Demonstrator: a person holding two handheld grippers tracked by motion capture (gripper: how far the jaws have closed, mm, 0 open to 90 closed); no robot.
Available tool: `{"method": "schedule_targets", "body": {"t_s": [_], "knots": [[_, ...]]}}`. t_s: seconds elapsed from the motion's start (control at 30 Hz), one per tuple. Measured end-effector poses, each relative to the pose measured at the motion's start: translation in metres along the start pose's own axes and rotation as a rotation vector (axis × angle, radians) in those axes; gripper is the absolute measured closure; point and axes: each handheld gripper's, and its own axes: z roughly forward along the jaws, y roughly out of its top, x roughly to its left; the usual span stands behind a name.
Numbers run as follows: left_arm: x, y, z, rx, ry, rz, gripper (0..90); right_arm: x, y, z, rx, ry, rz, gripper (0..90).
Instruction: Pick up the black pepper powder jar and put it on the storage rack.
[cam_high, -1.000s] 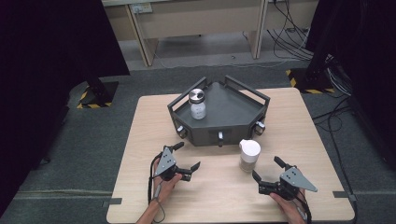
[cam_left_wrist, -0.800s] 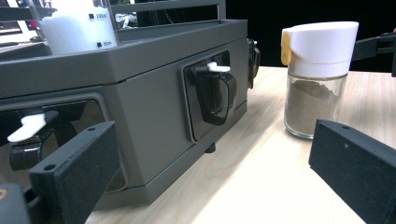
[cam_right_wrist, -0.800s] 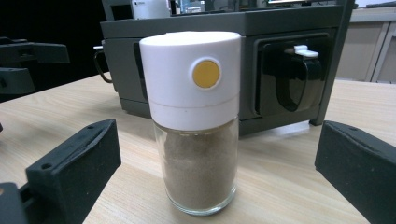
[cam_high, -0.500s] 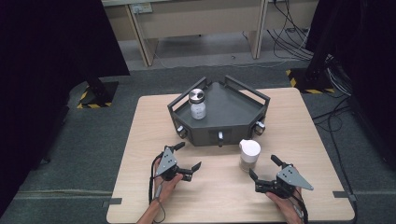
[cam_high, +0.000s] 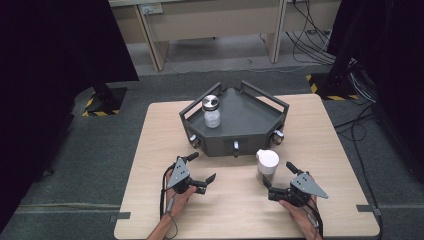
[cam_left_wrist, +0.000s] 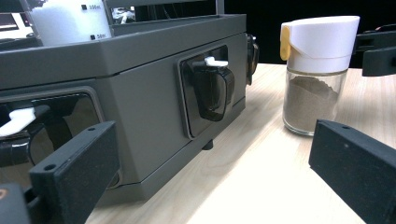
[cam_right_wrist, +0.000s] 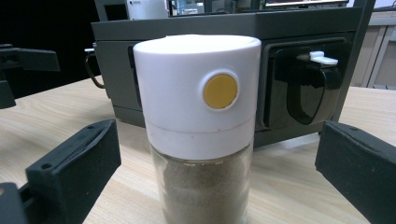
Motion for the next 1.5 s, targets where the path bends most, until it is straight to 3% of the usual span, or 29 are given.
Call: {"method": "schedule_targets", "body": {"t_s": [0.43,0.87,1.5], "knots": [[0.0,-0.001,-0.001,0.002,0.007,-0.006,1.4,0.002,0.002,0.012,0.01,0.013,0.001,3.6],[0.0,-0.002,-0.001,0.004,0.011,-0.009,1.4,0.002,0.002,0.015,0.029,-0.018,-0.014,8.4],[-0.006,-0.004,-0.011,0.013,0.039,-0.009,1.4,0.001,0.009,0.026,0.062,0.013,-0.031,16.2]]}}
